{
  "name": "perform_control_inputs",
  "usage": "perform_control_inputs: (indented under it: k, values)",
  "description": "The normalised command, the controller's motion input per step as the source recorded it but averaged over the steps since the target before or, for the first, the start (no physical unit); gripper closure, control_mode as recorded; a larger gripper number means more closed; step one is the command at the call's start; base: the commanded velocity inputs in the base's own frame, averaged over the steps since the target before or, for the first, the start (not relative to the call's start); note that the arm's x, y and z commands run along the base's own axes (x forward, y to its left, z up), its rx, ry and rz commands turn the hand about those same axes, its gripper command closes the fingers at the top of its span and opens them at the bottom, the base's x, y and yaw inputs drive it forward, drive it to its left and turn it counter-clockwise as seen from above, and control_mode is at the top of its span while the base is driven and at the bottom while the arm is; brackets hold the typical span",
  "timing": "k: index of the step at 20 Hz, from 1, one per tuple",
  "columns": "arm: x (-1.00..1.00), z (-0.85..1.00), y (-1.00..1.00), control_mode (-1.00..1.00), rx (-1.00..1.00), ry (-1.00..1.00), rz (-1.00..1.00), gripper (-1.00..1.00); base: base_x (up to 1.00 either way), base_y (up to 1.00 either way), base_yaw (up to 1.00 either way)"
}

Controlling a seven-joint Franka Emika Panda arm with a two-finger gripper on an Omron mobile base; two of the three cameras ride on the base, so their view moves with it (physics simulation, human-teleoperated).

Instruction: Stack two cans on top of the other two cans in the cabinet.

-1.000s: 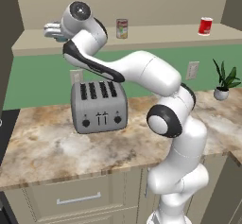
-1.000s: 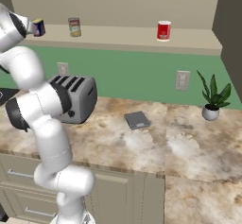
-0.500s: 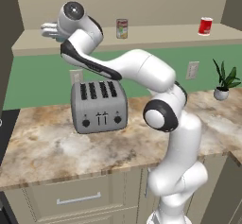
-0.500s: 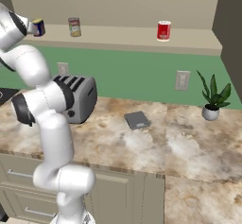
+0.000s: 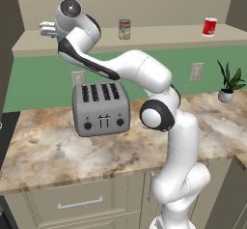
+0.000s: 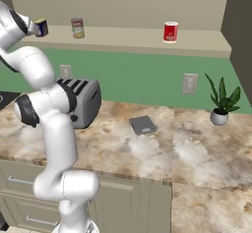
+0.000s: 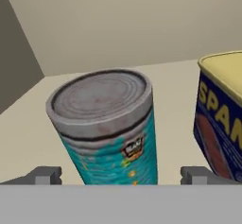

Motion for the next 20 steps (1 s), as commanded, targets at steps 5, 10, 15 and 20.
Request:
perform_control_inputs:
  k: [5, 10, 15, 20]
  values:
    - [0.18, -0.01, 0.03, -1.00, 0.00, 0.02, 0.00, -1.00, 0.00, 0.00, 0.00]
    - [0.16, 0.00, 0.01, -1.00, 0.00, 0.02, 0.00, -1.00, 0.00, 0.00, 0.00]
    - [0.01, -0.07, 0.03, -1.00, 0.00, 0.02, 0.00, 1.00, 0.00, 0.00, 0.00]
    - [0.01, -0.10, 0.00, -1.00, 0.00, 0.00, 0.00, 1.00, 0.00, 0.00, 0.00]
